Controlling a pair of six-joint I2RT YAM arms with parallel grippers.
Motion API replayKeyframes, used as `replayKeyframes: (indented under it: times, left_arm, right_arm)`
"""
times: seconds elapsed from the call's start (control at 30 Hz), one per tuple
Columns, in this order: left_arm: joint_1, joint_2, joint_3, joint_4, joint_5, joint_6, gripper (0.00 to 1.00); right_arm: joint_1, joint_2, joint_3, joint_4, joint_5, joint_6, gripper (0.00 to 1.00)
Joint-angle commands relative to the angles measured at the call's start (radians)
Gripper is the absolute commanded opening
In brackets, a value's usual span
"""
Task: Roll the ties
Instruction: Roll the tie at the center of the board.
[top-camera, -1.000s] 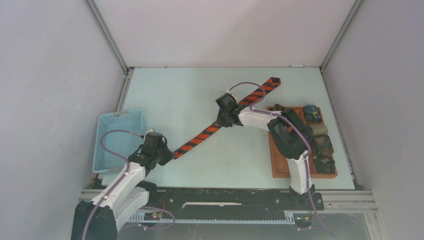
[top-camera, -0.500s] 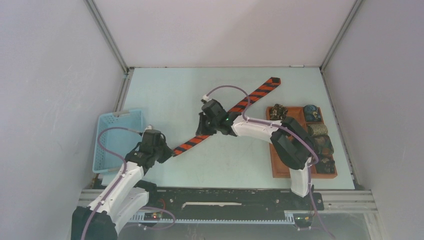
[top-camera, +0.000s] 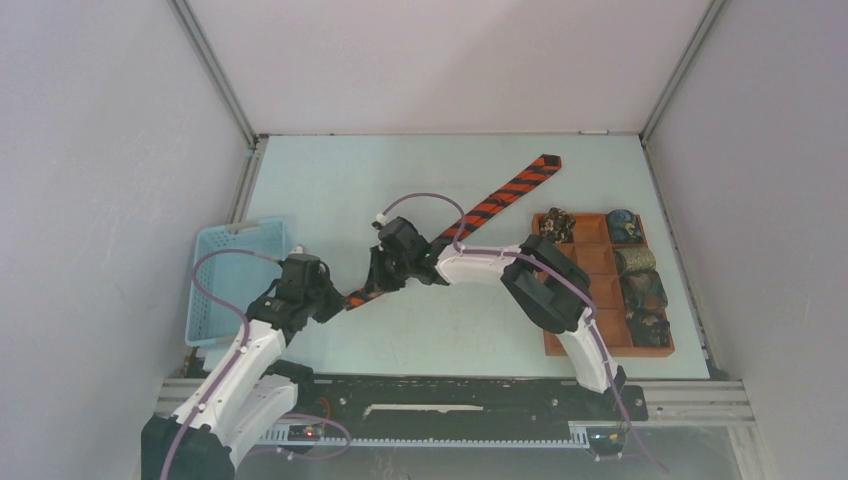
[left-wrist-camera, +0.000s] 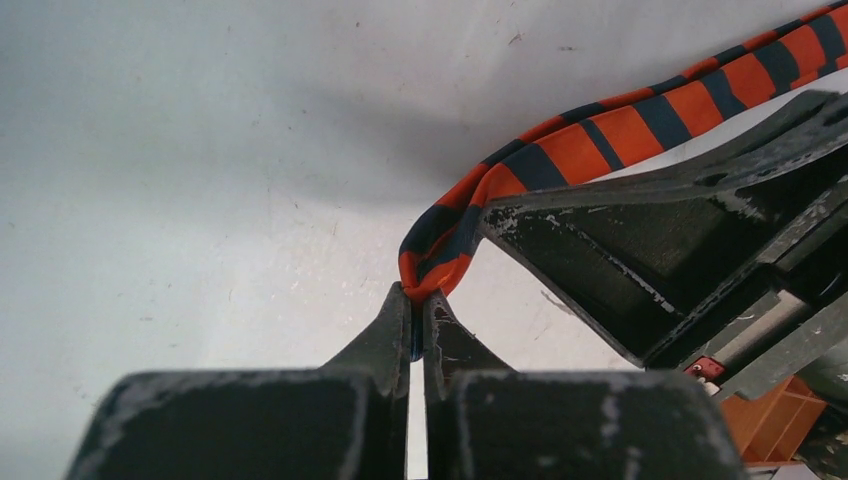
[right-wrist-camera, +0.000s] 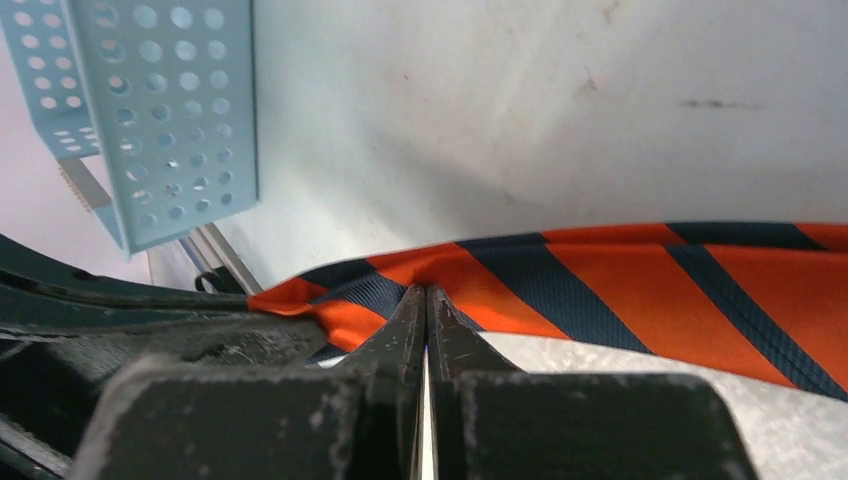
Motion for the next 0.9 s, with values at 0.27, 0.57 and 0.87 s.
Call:
replayKeyframes:
  times: [0.27,0.57,0.87]
  left_arm:
    - [0.003,0.01,0.077,-0.026,0.002,0.029,0.0]
    - [0.003,0.037,0.109,-0.032,-0.004,0.033,0.0]
    - [0.002,0.037,0.112,-0.032,-0.004,0.031,0.0]
  right_arm:
    - [0.029,0.031,0.069,0.027,-0.015,0.04,0.0]
    - [0.026,-0.036,0.038,-0.052,0.05,0.02,0.0]
    - [0.036,-0.023,0.061,-0.069,0.057,0.009,0.0]
